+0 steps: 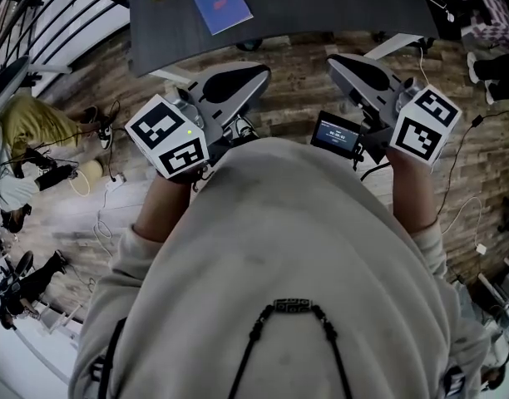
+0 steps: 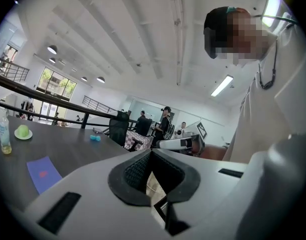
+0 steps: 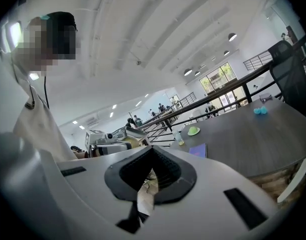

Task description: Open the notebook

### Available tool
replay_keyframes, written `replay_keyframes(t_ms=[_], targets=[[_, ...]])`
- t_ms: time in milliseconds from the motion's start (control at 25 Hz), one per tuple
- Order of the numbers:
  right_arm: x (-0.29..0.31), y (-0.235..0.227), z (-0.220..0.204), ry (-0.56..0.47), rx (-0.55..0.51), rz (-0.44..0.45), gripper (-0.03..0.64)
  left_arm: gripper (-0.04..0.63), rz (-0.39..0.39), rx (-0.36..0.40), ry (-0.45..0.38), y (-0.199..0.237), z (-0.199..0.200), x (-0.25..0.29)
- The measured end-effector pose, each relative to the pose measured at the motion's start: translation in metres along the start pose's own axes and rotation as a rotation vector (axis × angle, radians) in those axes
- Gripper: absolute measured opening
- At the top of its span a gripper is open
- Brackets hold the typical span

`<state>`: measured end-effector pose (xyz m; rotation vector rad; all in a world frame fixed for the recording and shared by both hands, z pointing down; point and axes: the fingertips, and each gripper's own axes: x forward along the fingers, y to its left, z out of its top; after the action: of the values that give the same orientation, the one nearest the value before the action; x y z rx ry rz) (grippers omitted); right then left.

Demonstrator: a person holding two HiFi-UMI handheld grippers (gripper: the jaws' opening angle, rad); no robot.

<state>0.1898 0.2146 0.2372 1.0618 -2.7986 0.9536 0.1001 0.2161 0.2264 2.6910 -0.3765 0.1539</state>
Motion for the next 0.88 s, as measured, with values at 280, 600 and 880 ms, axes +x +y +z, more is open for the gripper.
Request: replay_keyframes(t_ms=[280, 600, 880], targets=[[0.062, -0.002, 0.018, 0.055, 0.006, -0.066, 0.017, 0.005, -0.064, 0.004, 0.048, 0.046, -0.005, -0.017], [0.135, -0.002, 0.035, 0.112, -0.022, -0.08, 0.017, 0.005, -0.085, 0.005, 0.045, 0.095, 0.0, -0.059], [0.193, -0.004, 0.044, 0.118, -0.036, -0.072, 0.017, 0.005, -0.02, -0.045, 0.02, 0.148, -0.003, -0.106]])
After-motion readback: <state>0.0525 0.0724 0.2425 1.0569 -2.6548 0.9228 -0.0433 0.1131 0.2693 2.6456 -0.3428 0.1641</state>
